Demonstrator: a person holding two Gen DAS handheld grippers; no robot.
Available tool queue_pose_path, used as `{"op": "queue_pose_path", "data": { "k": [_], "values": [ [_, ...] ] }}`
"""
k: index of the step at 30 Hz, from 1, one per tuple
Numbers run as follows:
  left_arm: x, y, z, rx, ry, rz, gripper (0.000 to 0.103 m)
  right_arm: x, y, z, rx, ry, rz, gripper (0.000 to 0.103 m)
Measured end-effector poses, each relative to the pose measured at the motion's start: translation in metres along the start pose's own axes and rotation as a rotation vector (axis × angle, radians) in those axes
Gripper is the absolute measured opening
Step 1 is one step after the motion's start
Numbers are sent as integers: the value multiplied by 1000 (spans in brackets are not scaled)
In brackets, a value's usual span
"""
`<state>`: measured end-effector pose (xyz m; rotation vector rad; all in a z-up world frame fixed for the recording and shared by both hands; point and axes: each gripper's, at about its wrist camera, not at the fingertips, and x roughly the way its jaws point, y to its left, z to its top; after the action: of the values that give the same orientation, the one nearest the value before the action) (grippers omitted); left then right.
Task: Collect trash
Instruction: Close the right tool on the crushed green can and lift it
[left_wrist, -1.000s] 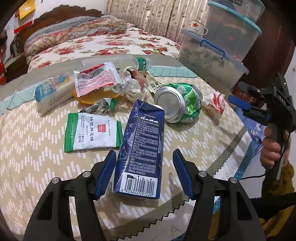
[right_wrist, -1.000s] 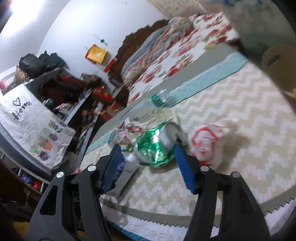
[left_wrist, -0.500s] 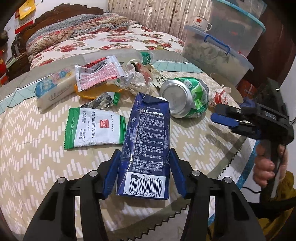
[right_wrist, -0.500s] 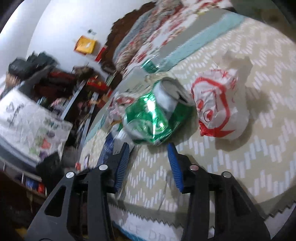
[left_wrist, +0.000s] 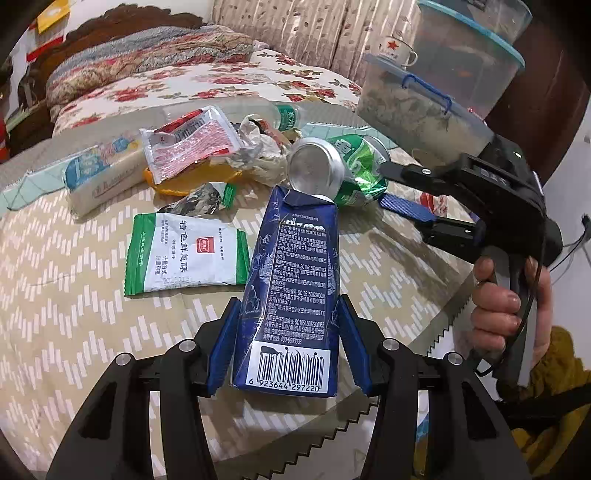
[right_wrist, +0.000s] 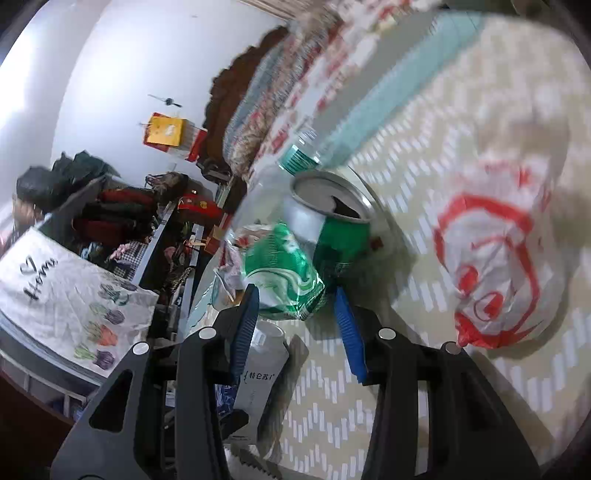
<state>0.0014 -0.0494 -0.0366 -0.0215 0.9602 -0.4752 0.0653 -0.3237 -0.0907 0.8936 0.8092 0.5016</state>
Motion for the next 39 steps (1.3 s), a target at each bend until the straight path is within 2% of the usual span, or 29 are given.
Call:
{"op": "queue_pose_path", "data": {
  "k": [4, 10, 15, 18, 20, 22, 25, 27, 32, 35, 39],
  "values": [
    [0, 9, 7, -50, -2, -42, 49, 2, -1, 4, -4, 4, -44, 46],
    [2, 10, 27, -86, -24, -52, 49, 8, -7, 0, 24, 10, -65, 46],
    [8, 11, 43, -111, -33, -39, 49, 8, -11, 4, 6, -17, -119, 46],
    [17, 6, 45, -96, -8, -17, 48, 15, -7, 8, -21, -13, -137, 47],
    [24, 5, 43, -91, 19, -13, 47, 19, -5, 11, -10, -6, -109, 47],
    [23, 6, 43, -87, 20, -18, 47, 12, 4, 12, -20, -58, -58, 47],
    [24, 8, 42, -91, 23, -35, 47, 6, 24, 12, -131, -89, -42, 48],
    [25, 8, 42, -88, 22, -35, 47, 14, 29, 13, -159, -54, -53, 48],
    [26, 3, 42, -60, 18, -30, 47, 37, 22, 18, -125, 0, -64, 47],
    [26, 3, 41, -63, 22, -40, 47, 37, 28, 24, -114, -30, -68, 47],
    [25, 7, 41, -70, 21, -57, 47, 11, 62, 30, -275, -127, -114, 47]
  ]
}}
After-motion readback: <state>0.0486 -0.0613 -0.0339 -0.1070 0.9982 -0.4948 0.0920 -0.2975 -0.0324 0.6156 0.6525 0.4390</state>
